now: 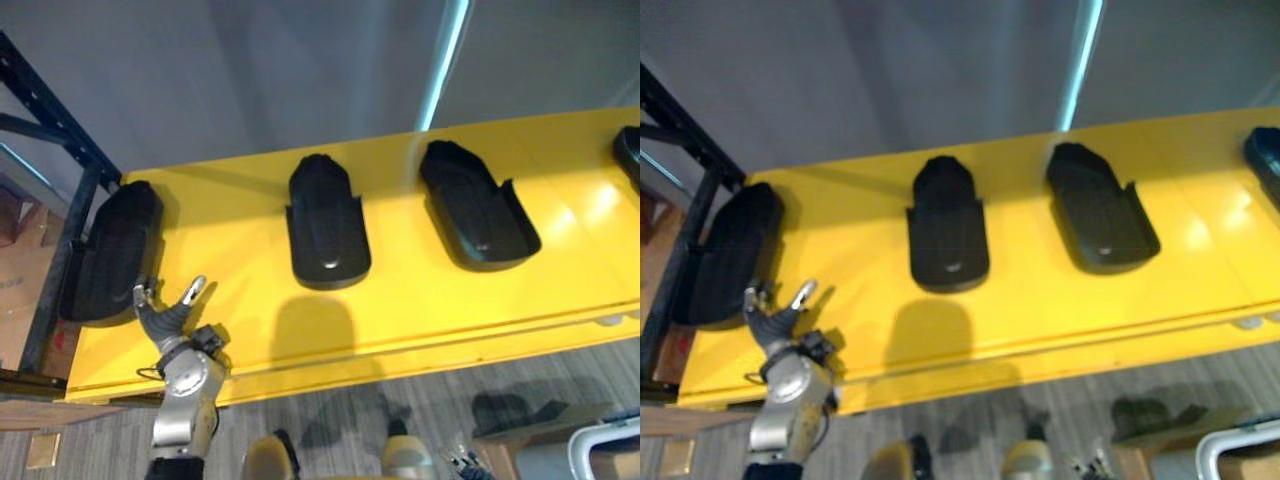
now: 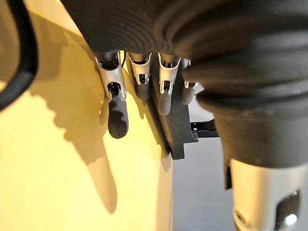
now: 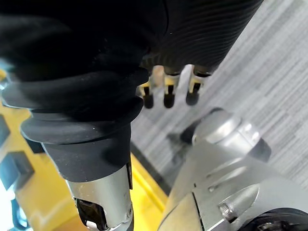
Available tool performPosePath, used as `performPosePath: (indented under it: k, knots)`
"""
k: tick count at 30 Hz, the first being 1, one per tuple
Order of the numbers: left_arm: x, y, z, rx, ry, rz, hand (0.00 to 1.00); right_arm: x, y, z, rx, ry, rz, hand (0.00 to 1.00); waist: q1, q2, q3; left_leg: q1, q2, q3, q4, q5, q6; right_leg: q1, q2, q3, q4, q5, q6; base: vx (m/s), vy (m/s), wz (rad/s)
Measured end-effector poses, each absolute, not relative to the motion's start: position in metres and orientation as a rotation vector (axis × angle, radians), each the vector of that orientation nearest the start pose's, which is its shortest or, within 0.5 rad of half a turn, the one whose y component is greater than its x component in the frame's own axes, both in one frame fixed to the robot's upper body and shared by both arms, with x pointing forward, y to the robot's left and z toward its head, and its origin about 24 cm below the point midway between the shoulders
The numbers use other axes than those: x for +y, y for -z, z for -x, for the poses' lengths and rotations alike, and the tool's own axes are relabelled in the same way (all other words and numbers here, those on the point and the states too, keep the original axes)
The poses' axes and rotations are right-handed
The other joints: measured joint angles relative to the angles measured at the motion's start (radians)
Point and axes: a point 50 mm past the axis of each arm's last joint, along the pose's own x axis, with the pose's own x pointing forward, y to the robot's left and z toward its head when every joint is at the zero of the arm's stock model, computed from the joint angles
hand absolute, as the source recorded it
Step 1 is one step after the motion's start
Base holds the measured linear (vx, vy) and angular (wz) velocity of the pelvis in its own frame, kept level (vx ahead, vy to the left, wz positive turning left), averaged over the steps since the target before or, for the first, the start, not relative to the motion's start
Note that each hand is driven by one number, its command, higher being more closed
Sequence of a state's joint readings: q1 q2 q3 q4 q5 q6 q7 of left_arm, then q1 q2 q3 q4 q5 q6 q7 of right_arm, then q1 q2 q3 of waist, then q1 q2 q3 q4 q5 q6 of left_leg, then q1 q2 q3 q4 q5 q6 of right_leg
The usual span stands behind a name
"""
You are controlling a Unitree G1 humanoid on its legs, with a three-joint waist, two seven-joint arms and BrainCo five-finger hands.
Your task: Walk over and take plastic housings, then place them on the shelf
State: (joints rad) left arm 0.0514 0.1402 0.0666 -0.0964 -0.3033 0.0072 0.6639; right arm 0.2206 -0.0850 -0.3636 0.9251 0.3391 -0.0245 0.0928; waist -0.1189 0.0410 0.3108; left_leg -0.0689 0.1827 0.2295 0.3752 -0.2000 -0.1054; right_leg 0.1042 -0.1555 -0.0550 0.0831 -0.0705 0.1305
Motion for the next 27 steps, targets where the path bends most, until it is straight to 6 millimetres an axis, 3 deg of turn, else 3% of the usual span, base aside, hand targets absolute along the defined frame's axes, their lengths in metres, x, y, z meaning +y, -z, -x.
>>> performPosePath:
  k: [4,9,13,20,27]
  knots:
    - [0.212,-0.059,-0.234,-0.073,-0.562,0.181,0.0,-0.236,0.154,-0.055,0.979,0.562,-0.419,0.0,0.001,-0.001,0.0,0.0,0.0,0.002,-0.002,0.0,0.0,-0.001,0.0,0.002,0.0,0.0,0.0,0.0,0.0,0.0]
    - [0.179,-0.084,-0.238,-0.218,-0.239,0.231,0.0,-0.238,0.154,-0.055,0.968,0.564,-0.403,0.0,0.007,-0.009,-0.015,0.003,0.001,0.026,-0.016,0.001,-0.002,-0.016,0.001,0.023,0.001,0.002,0.001,0.02,0.009,-0.07]
    - [0.173,-0.087,-0.238,-0.227,-0.182,0.226,0.0,-0.237,0.155,-0.052,0.984,0.558,-0.39,0.0,0.005,-0.014,-0.031,0.018,0.001,0.032,-0.018,0.0,-0.001,-0.011,0.001,0.033,0.002,0.006,0.003,0.03,0.018,-0.1]
    - [0.182,-0.091,-0.233,-0.234,-0.318,0.07,0.0,-0.234,0.158,-0.043,1.019,0.564,-0.397,0.0,0.017,-0.02,-0.071,0.036,0.001,0.032,-0.024,-0.005,-0.001,0.004,0.0,0.033,0.003,0.012,-0.003,-0.02,0.018,-0.01]
    - [0.22,-0.091,-0.234,-0.122,-0.518,-0.078,0.0,-0.236,0.159,-0.033,1.051,0.563,-0.378,0.0,0.024,-0.018,-0.093,0.061,-0.004,0.027,-0.057,0.02,-0.009,0.021,0.001,0.027,-0.006,0.011,-0.003,-0.03,0.001,0.0]
